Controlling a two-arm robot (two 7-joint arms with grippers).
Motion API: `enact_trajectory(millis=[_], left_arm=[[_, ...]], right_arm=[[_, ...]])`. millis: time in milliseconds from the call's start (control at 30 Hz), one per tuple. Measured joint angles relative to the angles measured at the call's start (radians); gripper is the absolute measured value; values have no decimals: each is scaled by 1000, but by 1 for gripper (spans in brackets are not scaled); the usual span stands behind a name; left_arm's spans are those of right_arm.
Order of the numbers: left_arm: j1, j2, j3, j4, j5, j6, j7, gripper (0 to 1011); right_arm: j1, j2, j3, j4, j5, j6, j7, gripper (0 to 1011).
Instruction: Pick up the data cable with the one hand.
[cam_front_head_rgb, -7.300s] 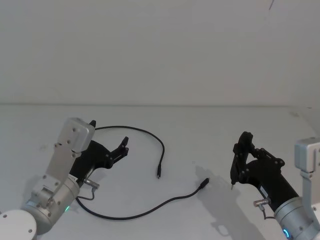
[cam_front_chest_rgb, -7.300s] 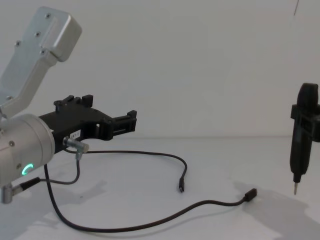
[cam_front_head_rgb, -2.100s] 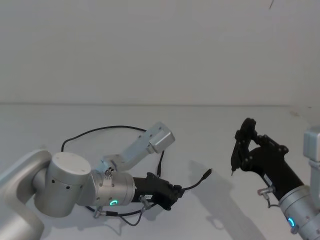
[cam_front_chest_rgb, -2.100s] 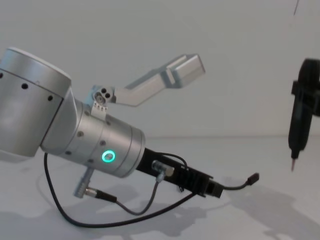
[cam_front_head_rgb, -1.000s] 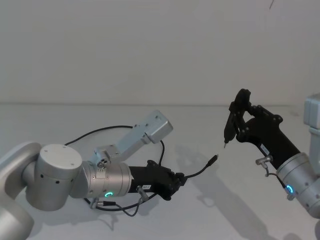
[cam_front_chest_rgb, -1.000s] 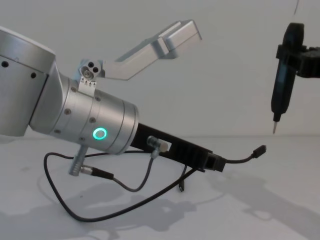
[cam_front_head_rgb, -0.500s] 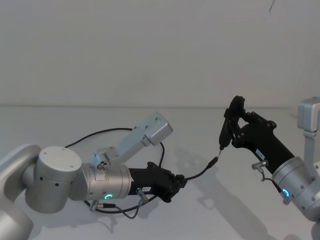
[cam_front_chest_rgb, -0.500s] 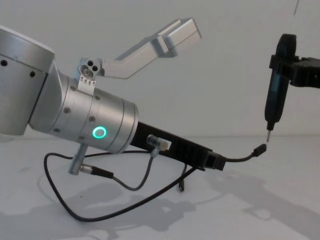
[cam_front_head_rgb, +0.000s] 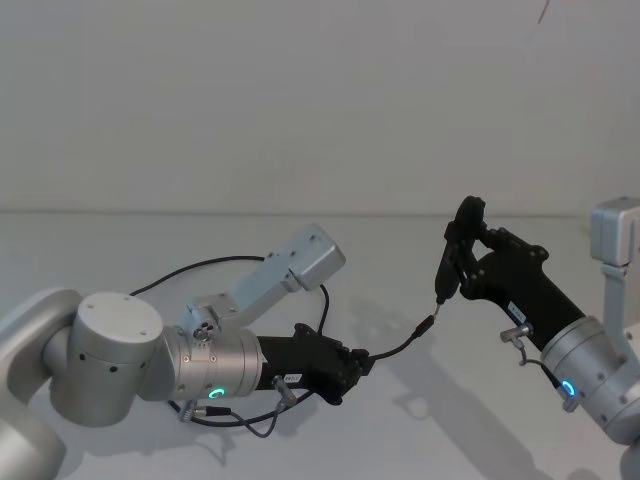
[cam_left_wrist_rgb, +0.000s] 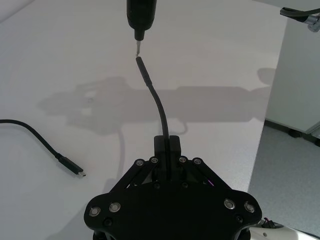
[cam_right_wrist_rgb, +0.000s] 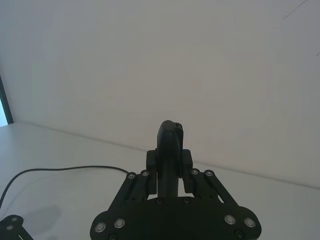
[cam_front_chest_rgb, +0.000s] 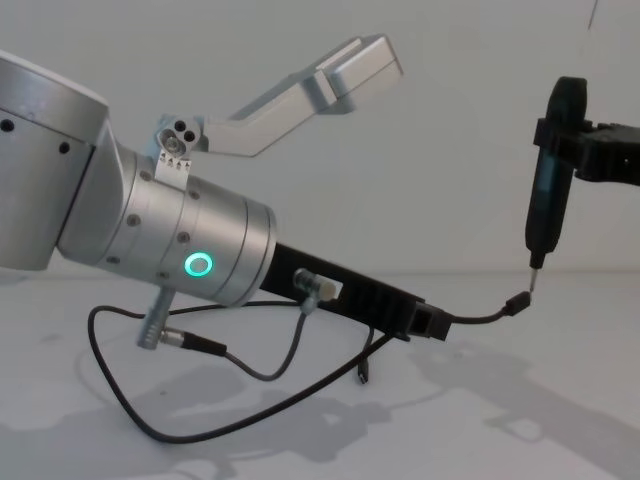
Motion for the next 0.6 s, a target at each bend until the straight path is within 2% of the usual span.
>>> enact_trajectory(millis=[600], left_arm=[[0, 0, 0, 0, 0, 0, 0, 44]], right_arm=[[0, -1, -2, 3, -2, 3, 1, 279]])
